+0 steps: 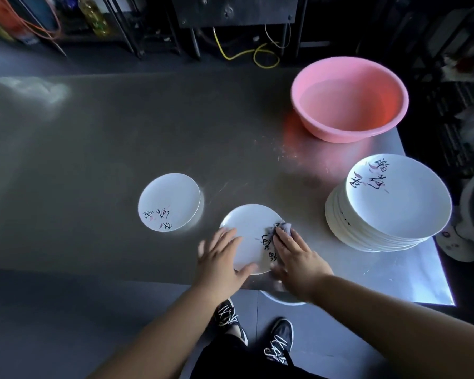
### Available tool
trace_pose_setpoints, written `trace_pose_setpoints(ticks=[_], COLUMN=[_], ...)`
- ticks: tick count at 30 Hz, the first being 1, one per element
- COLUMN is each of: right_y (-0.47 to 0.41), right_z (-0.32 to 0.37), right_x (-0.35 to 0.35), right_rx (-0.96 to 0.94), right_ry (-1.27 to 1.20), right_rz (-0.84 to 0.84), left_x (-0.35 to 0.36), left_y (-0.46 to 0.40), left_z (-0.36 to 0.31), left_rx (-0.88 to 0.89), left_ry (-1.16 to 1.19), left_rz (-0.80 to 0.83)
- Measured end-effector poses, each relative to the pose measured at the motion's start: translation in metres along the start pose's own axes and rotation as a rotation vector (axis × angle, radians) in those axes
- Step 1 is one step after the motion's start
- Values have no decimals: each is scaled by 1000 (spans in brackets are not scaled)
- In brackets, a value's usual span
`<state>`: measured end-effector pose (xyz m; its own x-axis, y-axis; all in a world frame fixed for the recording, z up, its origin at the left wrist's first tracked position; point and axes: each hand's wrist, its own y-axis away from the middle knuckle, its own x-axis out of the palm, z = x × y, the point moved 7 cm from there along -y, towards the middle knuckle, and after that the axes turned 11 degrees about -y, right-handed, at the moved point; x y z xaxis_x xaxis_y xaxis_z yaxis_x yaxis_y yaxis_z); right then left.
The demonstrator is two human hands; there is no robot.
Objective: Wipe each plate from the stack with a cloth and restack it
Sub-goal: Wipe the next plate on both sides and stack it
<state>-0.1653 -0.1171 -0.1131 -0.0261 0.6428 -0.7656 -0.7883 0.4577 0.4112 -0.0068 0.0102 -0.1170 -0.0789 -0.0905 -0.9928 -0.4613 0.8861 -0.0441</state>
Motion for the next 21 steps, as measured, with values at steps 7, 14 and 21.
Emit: trace_pose_setpoints(ticks=[7, 14, 21], right_y=[-27, -11, -30], right_z=[-8, -2, -12], right_x=[-8, 14, 12], right_rx=[84, 57, 75], right_ry=[-75, -57, -47], right_rz=[-108, -94, -137], left_x=[17, 12, 15], left_y=[4, 10, 1], left_z=[11, 4, -10], left_rx=[93, 90, 62], left_ry=[1, 4, -25], left_rz=[-27, -87, -56])
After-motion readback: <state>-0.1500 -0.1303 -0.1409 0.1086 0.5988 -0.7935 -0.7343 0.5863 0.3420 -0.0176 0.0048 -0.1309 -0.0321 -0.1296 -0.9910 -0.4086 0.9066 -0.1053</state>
